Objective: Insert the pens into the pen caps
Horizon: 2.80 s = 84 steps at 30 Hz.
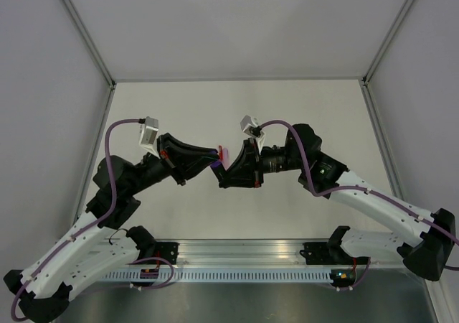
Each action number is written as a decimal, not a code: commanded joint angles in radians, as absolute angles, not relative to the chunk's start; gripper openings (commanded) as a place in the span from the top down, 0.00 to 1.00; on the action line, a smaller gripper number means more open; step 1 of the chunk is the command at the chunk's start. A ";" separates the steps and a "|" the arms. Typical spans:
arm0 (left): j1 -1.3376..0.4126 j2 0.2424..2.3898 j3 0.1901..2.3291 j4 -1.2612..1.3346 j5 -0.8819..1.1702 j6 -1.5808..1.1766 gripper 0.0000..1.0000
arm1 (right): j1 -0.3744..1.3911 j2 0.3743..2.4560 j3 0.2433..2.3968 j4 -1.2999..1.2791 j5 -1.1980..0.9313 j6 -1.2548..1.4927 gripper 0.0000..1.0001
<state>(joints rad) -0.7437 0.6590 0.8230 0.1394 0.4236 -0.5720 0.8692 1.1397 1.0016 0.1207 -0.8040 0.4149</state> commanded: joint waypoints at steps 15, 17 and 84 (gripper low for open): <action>-0.762 0.758 0.634 0.274 0.583 -0.643 0.98 | 0.713 1.227 1.140 0.538 -0.664 0.575 1.00; -0.761 0.781 0.632 0.310 0.617 -0.658 0.98 | 0.701 1.239 1.135 0.590 -0.670 0.595 1.00; -0.761 0.900 0.462 0.377 0.624 -0.730 0.98 | 0.647 1.517 1.752 0.342 -0.801 0.430 1.00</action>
